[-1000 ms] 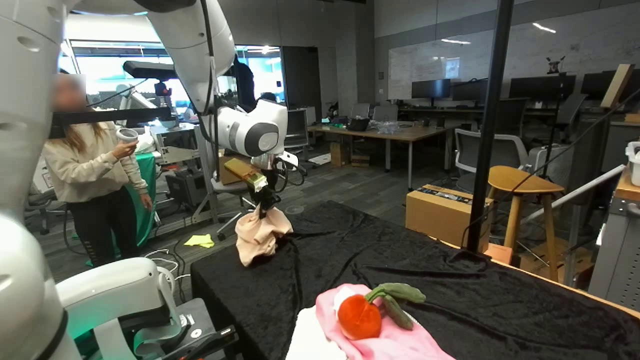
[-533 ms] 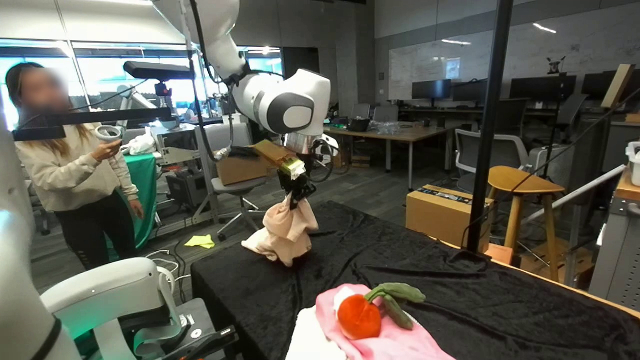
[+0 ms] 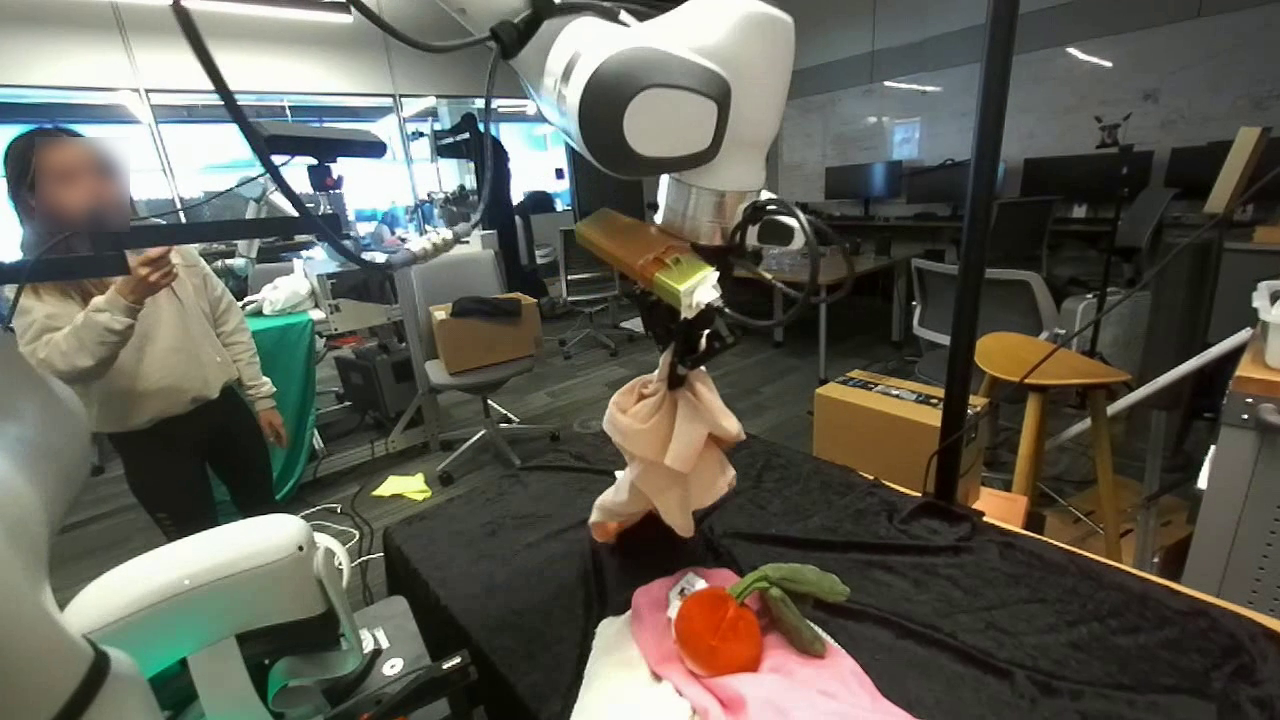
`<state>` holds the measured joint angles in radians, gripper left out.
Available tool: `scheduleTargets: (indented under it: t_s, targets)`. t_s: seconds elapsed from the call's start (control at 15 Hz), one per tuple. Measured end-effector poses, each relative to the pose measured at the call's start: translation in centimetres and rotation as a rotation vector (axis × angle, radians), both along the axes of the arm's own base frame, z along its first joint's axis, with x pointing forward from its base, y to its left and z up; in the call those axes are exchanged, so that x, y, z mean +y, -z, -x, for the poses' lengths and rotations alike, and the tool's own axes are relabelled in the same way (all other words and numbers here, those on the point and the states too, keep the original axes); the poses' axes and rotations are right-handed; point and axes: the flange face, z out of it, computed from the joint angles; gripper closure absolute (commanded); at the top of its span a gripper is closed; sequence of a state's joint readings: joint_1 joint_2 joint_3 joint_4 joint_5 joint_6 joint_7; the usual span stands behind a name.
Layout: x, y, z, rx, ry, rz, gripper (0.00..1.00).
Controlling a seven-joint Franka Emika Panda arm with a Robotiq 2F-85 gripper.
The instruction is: Pile the white rope, towels, t-shirts and radish together on the right side of the table
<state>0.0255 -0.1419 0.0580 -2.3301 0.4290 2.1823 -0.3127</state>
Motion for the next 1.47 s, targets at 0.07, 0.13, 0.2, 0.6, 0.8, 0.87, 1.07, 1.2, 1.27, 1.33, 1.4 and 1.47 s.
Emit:
scheduleTargets:
  t_s: [0.07,0.13,0.2,0.6,0.8,0.87,1.07,1.2,1.27,1.33,1.4,1.47]
  targets:
    - [-1.9,-1.2,0.5,-0.02,0.022,-0.006,0.9]
    - [-3.6,-2.5,1.0,-0.042,0.044,-0.012,0.9]
    - [-5.3,-3.7,1.6,-0.064,0.068,-0.016,0.9]
    - [-12.4,-9.6,5.8,-0.193,0.19,-0.017,0.9]
    - [-14.4,-11.3,7.8,-0.24,0.219,-0.004,0.9]
    - [-14.9,-11.8,8.3,-0.251,0.228,0.0,0.9]
    - [-16.1,-12.7,9.9,-0.281,0.253,0.005,0.9]
    - [-16.6,-13.0,10.8,-0.292,0.263,0.013,0.91]
    - [-16.8,-13.1,11.1,-0.295,0.266,0.016,0.91]
    - [-16.9,-13.0,11.3,-0.295,0.269,0.02,0.89]
    - [-17.0,-12.9,11.5,-0.293,0.271,0.025,0.64]
    - [-17.0,-12.8,11.6,-0.291,0.272,0.028,0.63]
